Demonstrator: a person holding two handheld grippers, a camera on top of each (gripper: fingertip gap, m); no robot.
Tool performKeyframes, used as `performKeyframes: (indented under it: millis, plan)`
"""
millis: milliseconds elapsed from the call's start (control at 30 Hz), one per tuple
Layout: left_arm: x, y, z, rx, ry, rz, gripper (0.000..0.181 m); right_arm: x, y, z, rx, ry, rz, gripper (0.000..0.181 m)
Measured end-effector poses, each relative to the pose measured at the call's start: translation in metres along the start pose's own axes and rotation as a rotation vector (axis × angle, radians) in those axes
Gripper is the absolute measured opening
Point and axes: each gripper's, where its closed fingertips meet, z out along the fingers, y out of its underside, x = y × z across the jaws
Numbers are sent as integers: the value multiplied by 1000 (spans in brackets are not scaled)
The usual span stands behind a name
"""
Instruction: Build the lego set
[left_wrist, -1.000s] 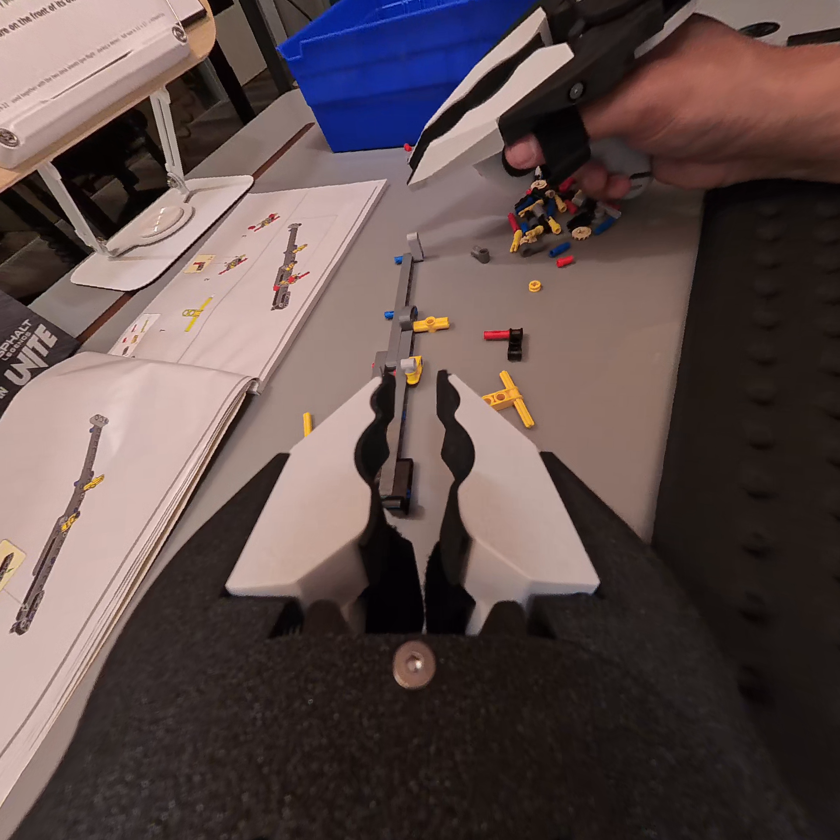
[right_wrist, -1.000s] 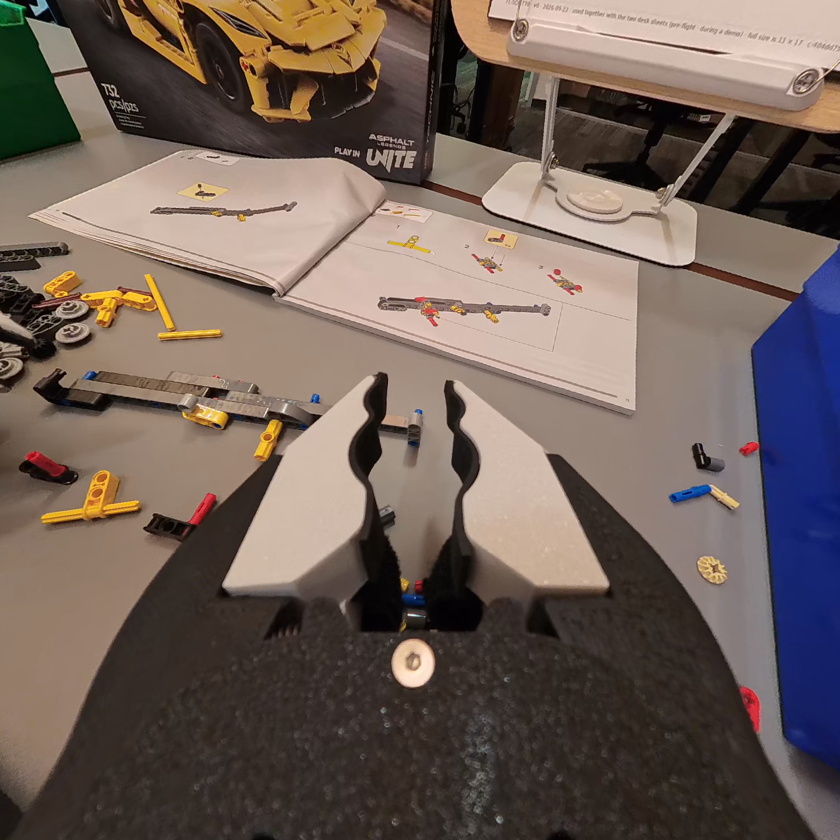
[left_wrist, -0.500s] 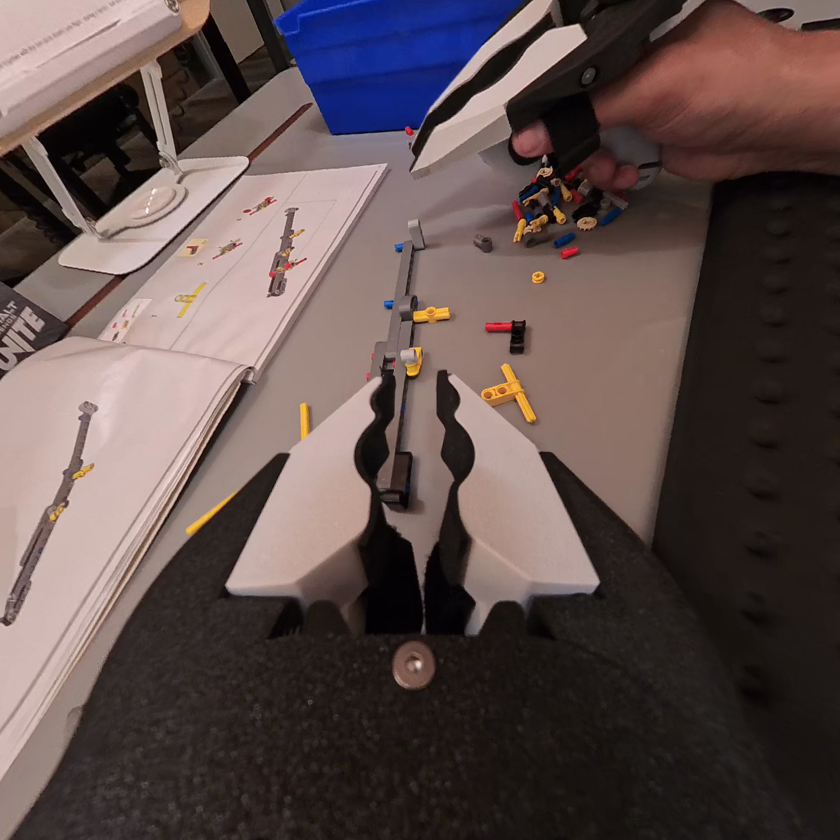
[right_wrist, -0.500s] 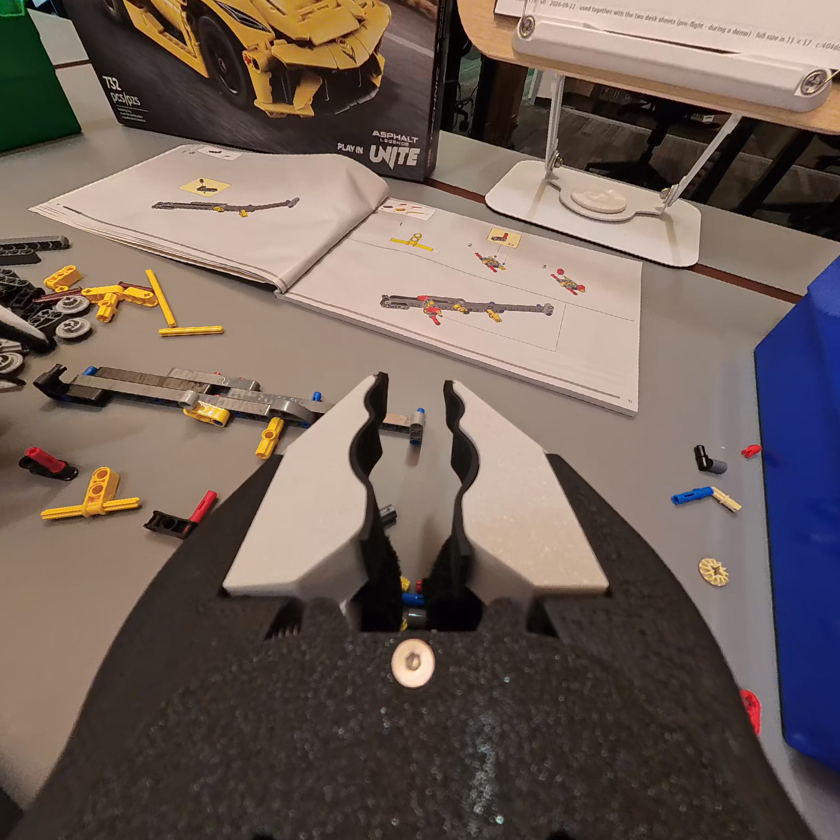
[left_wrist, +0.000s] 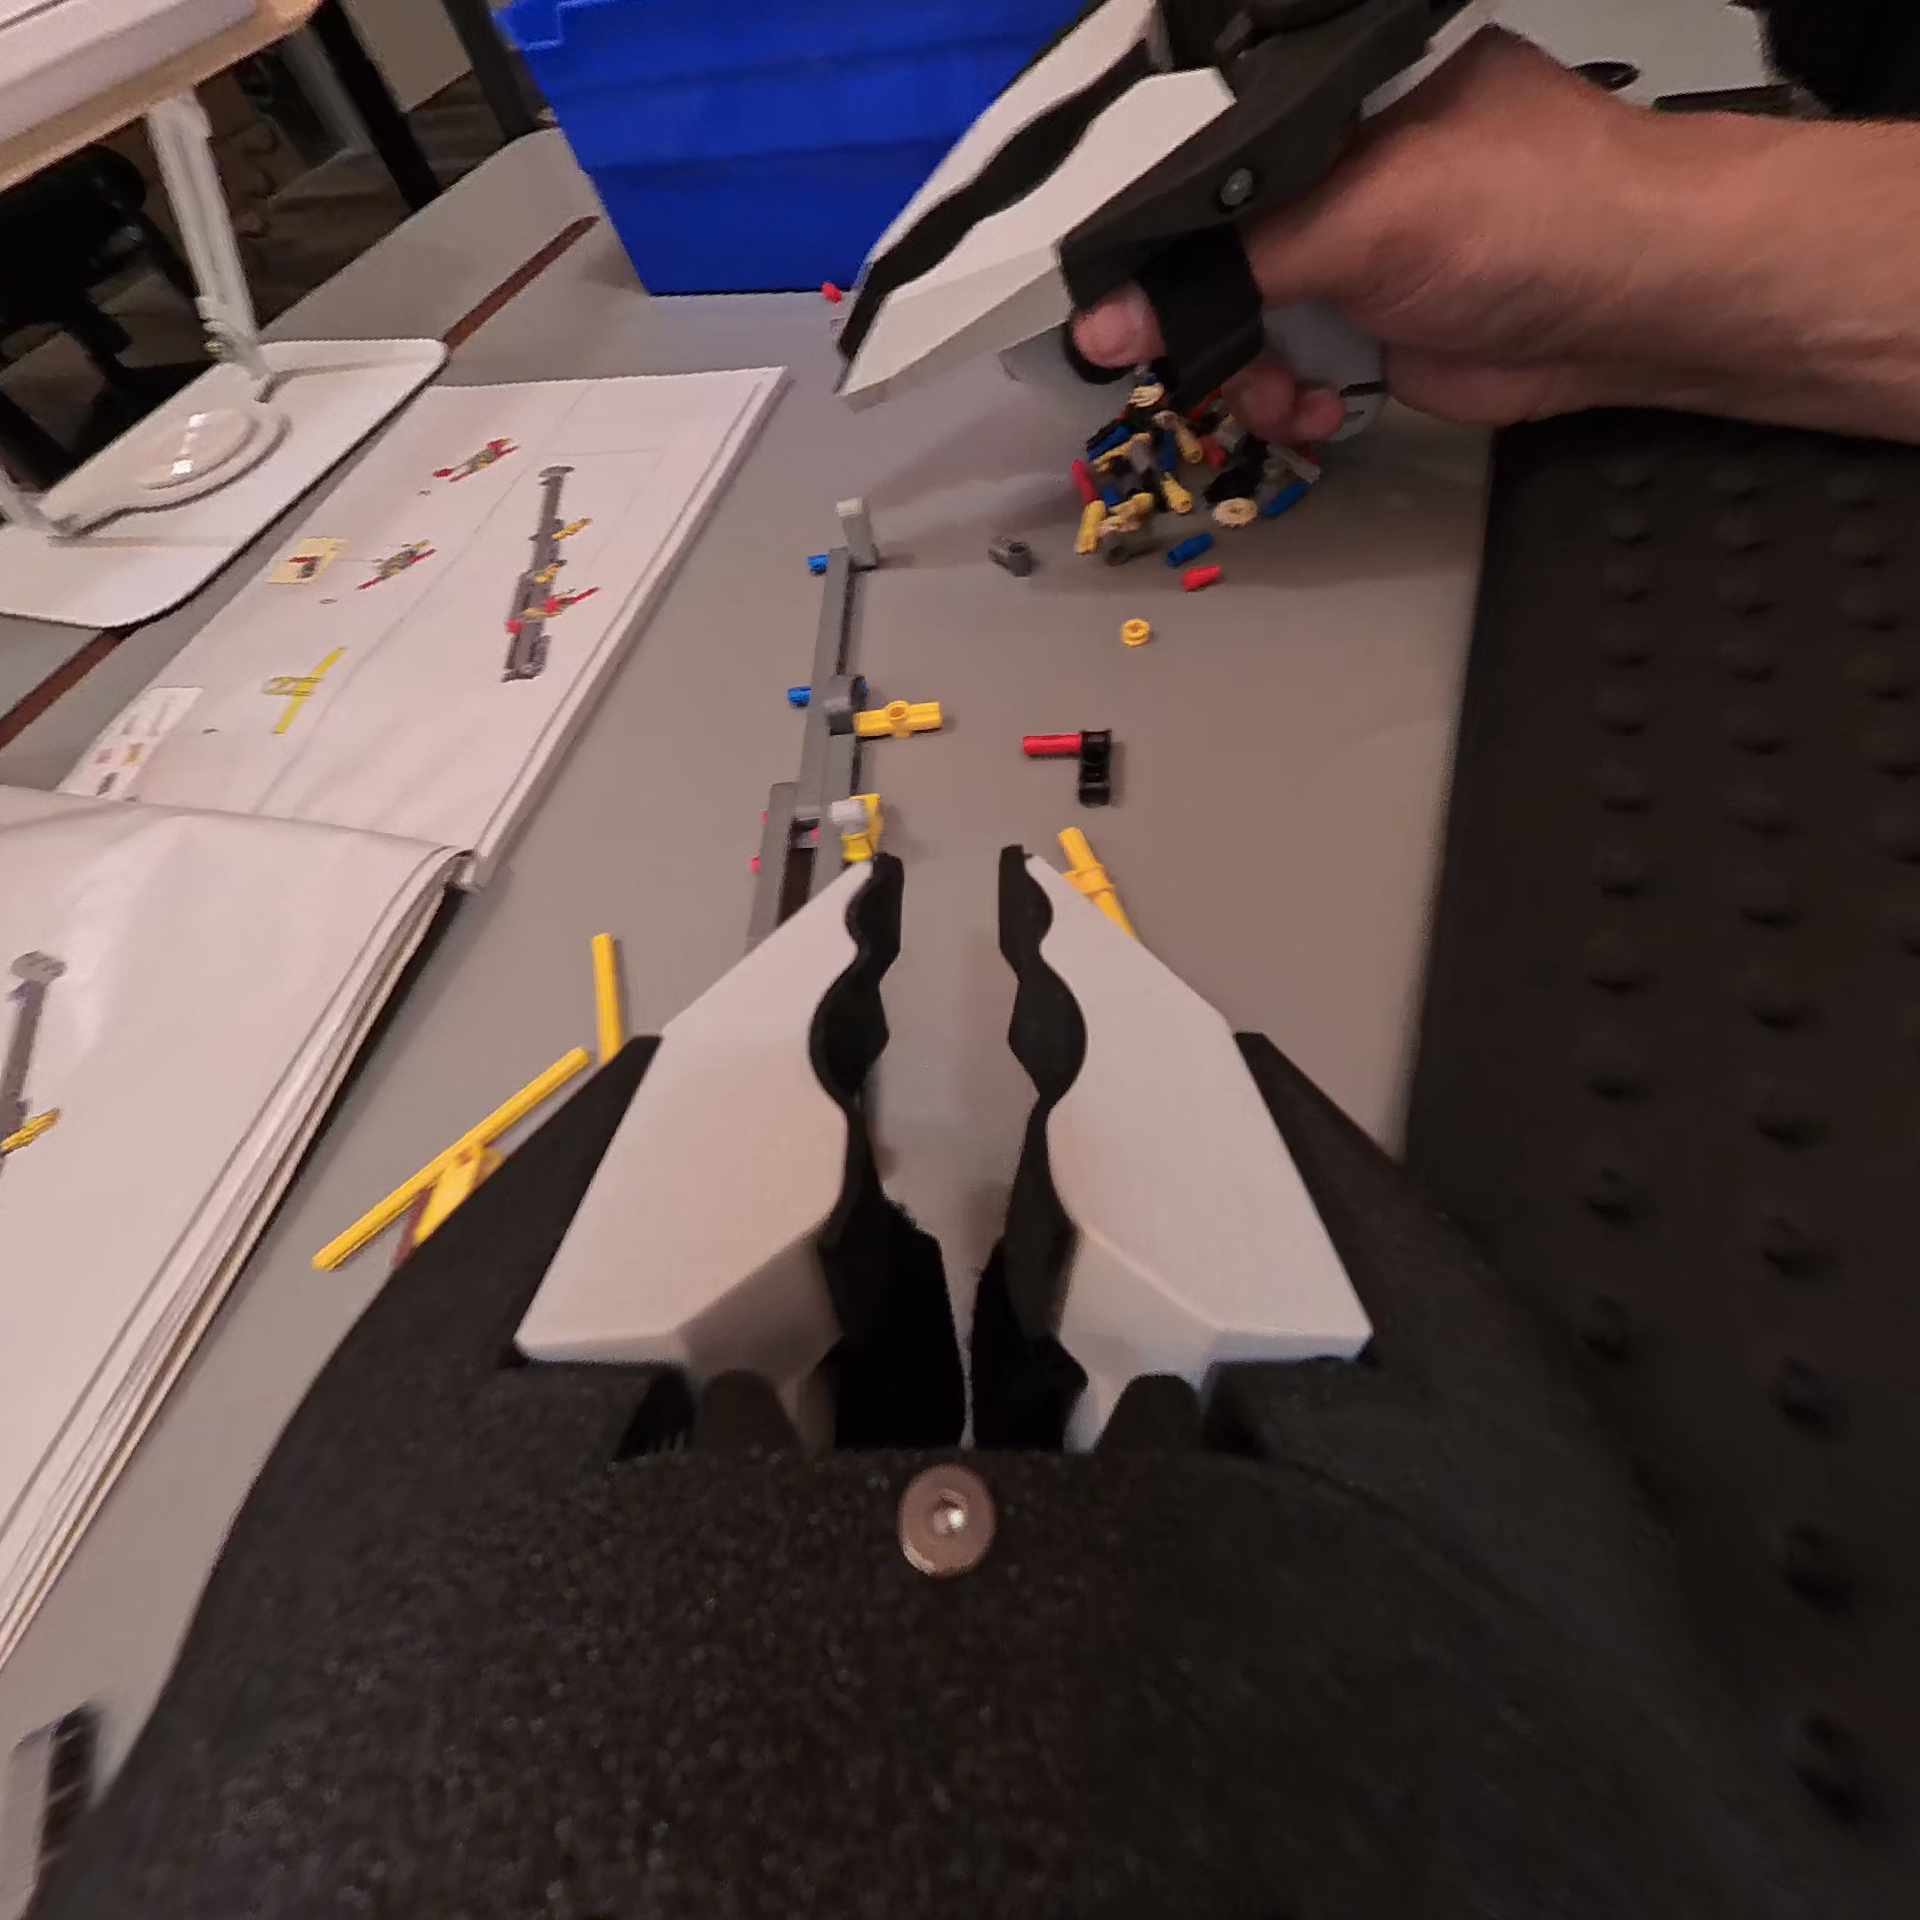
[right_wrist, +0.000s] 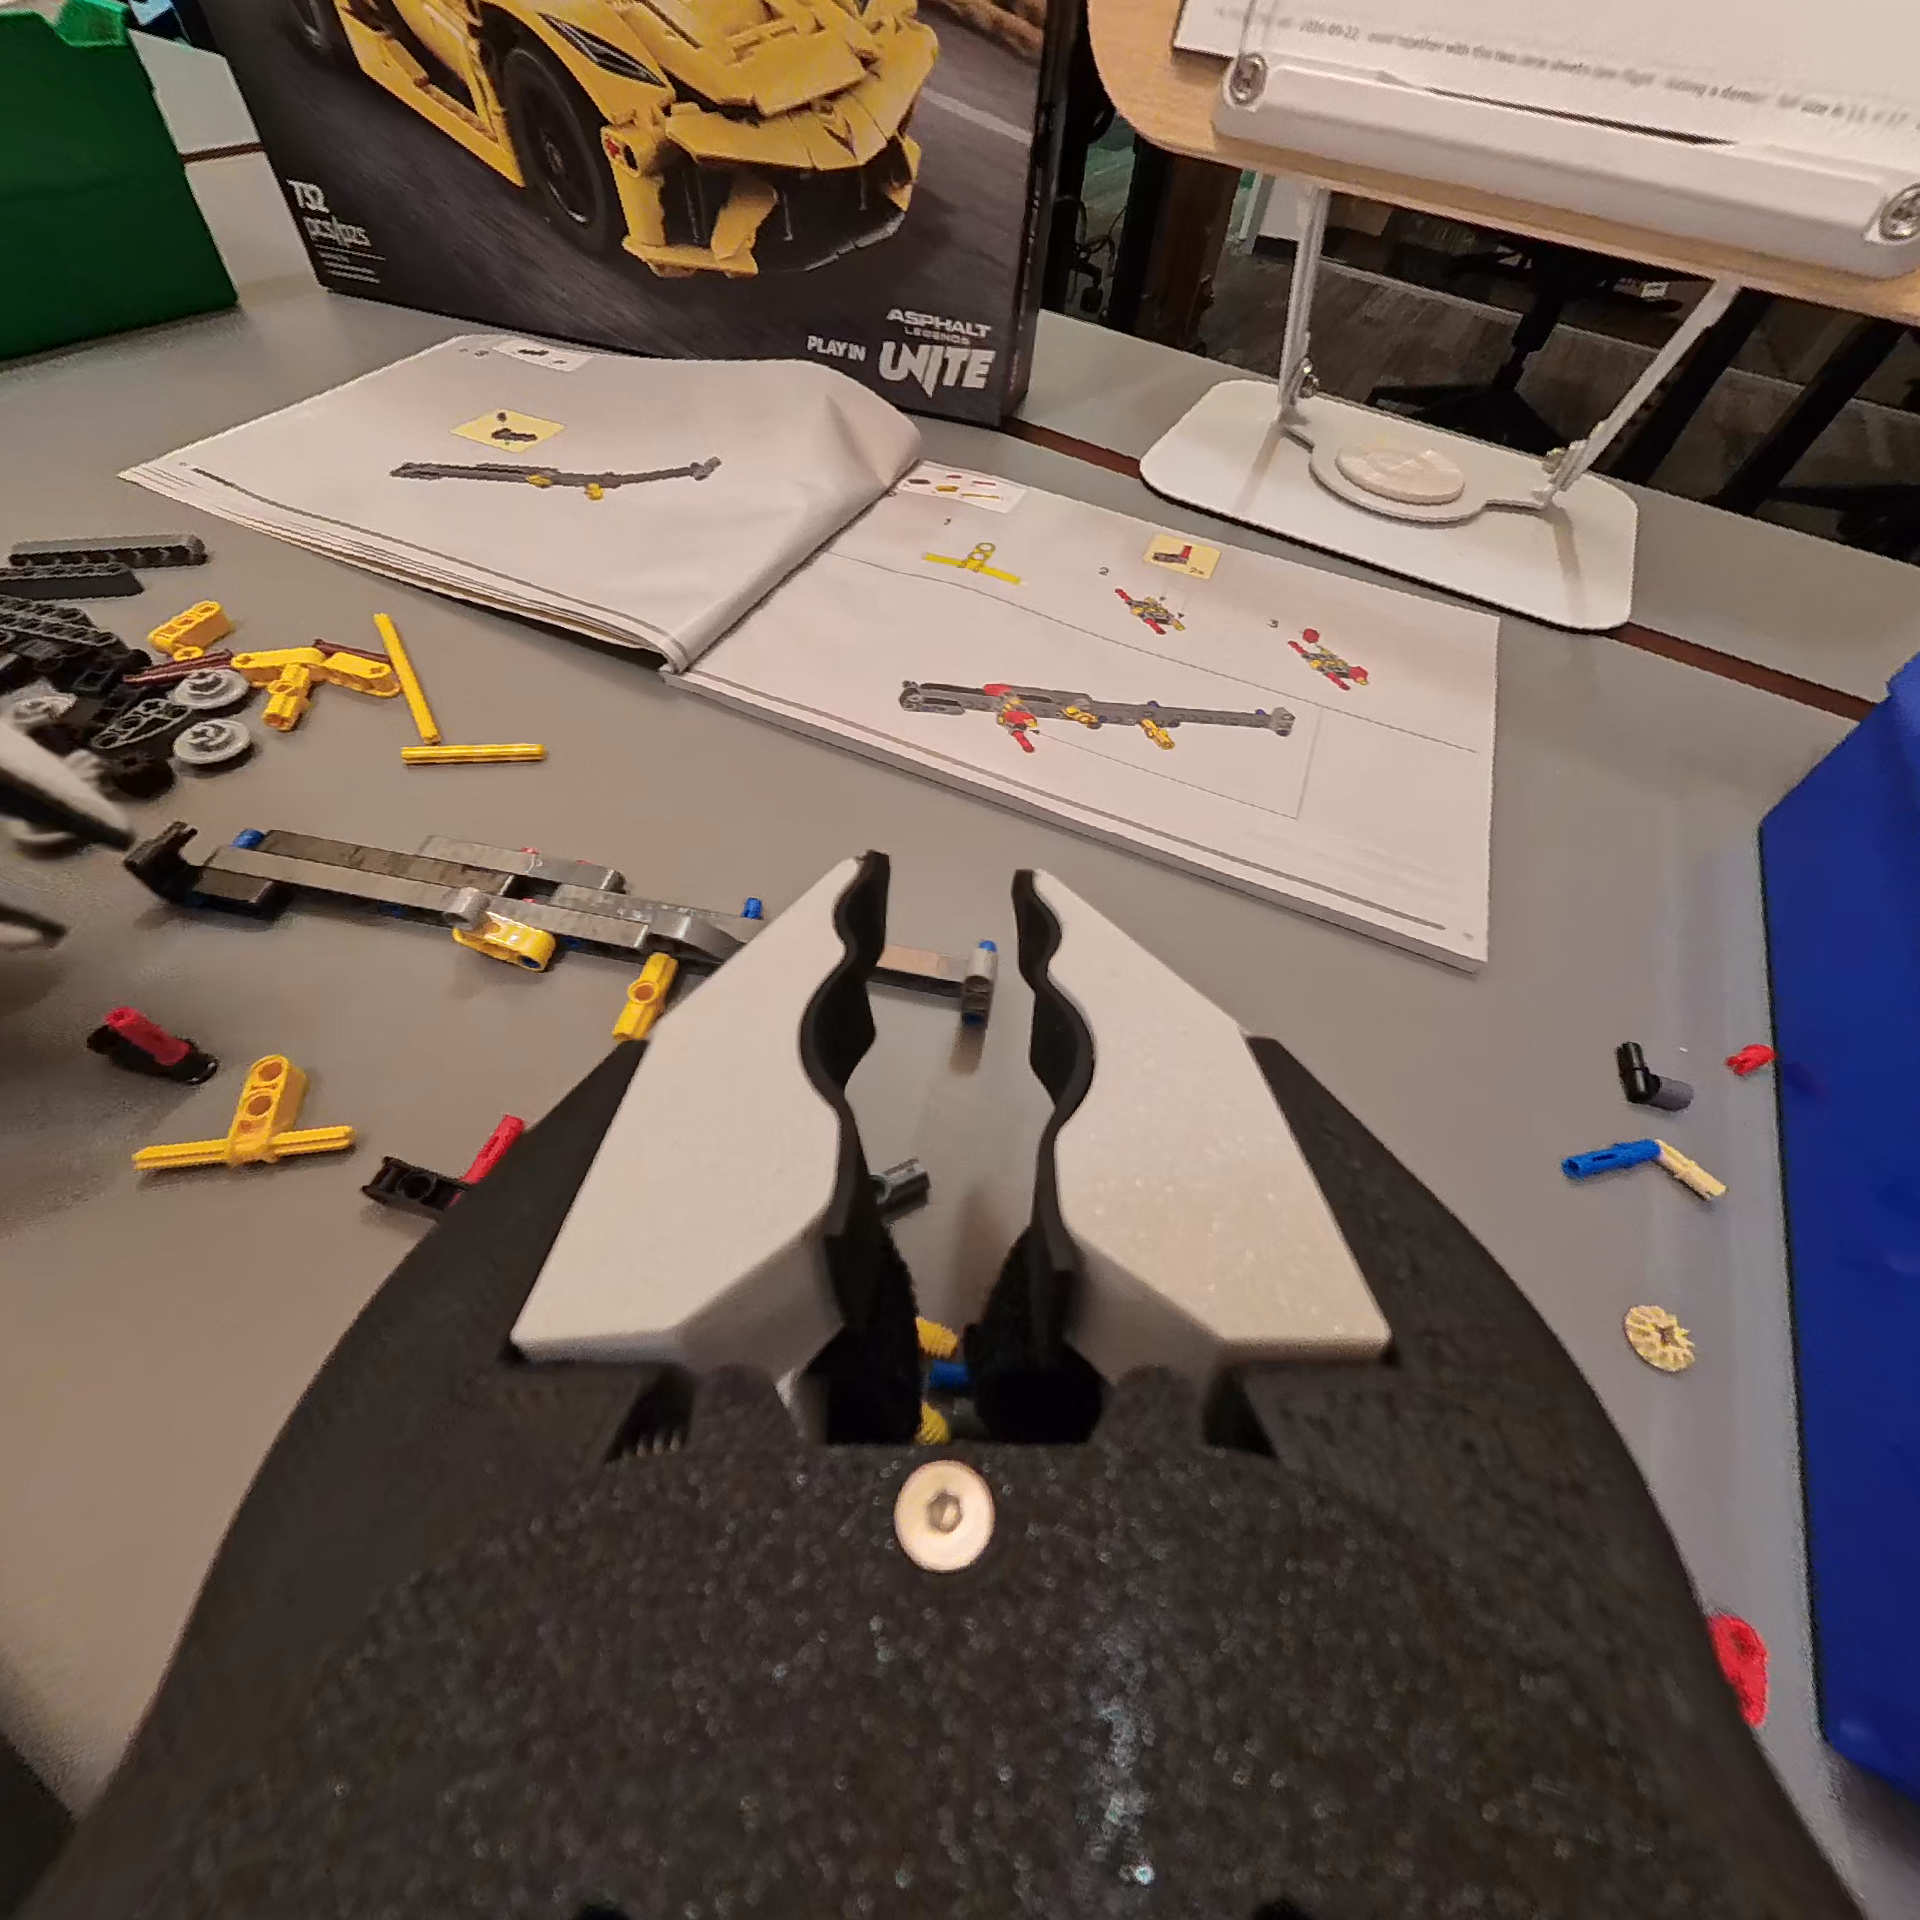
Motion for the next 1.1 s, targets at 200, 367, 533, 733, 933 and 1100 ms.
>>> performKeyframes:
  millis: [200,367,533,733,933,1100]
  plan:
    - [40,1,9,-42,180,11,45,-8,1,2,-12,-21,-39,24]
    - [21,10,23,-128,55,19,44,-15,-1,0,2,-63,-23,22]
    - [25,5,26,-122,56,7,40,-18,0,1,-8,-67,-51,22]
    - [42,-8,25,-60,111,56,36,-21,1,2,-11,-75,-61,22]
    - [40,-16,19,-5,110,38,35,-22,2,2,-15,-78,-65,22]
    - [33,-11,17,-14,88,25,34,-22,3,3,-21,-80,-69,22]
